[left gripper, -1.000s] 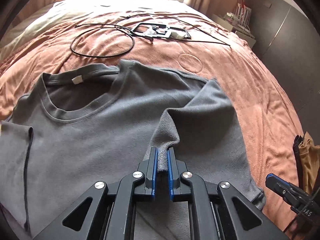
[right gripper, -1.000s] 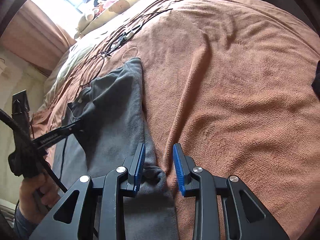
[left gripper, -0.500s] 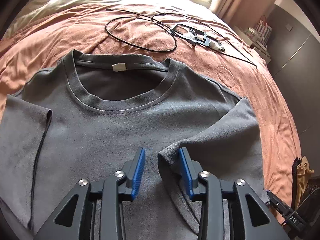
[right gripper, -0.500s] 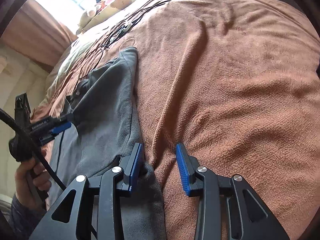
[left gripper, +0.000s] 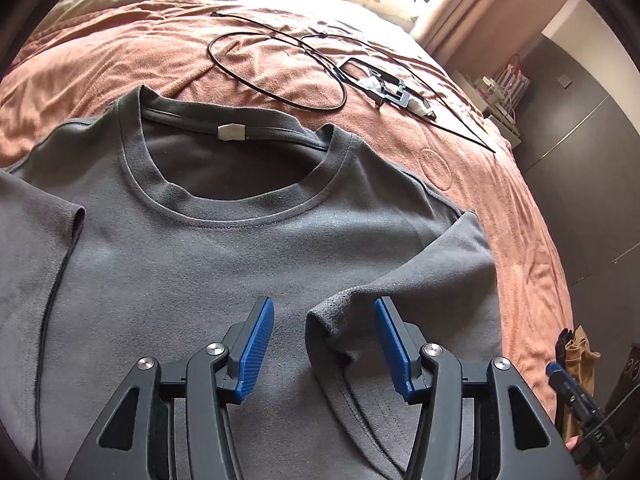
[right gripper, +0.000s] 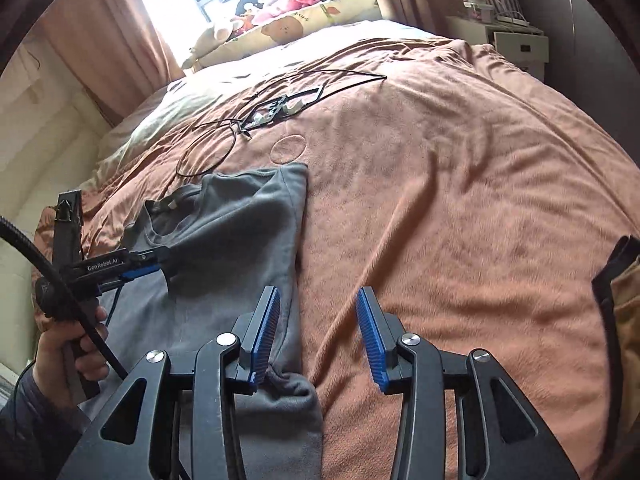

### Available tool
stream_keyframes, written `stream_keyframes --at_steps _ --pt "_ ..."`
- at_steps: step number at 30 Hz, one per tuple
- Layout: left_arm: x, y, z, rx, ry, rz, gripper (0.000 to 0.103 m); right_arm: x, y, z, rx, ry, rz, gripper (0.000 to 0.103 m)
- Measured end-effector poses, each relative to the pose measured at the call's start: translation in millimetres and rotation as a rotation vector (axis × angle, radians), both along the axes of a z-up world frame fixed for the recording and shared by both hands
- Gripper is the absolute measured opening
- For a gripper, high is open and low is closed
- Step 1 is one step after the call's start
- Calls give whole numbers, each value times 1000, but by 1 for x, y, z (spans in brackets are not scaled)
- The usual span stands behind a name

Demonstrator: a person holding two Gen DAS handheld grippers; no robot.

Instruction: Fold small clothes

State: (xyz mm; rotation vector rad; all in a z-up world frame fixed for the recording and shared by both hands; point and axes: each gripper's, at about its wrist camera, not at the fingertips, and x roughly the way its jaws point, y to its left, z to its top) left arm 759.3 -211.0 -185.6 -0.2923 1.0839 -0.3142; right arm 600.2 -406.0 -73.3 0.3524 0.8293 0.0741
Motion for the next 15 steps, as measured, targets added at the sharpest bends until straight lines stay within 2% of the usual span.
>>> stream_keyframes --at_steps 4,6,7,8,9,10,15 --pt "5 -3 -3 -14 0 -18 54 24 7 15 -92 14 43 38" --pt "8 -4 -6 -19 2 -19 49 37 11 20 -82 31 70 38" --pt "9 -5 -7 -27 8 -23 42 46 13 23 -76 45 69 47" --pt "11 -5 -9 -33 17 -28 36 53 14 25 -73 47 68 71" --pt "13 -6 -11 -35 29 -34 24 60 13 28 -74 43 68 82" --pt "15 -7 -13 -30 39 -39 14 66 16 31 -86 40 65 86" --pt "18 -11 -17 -26 39 -67 8 108 24 29 -81 88 79 86"
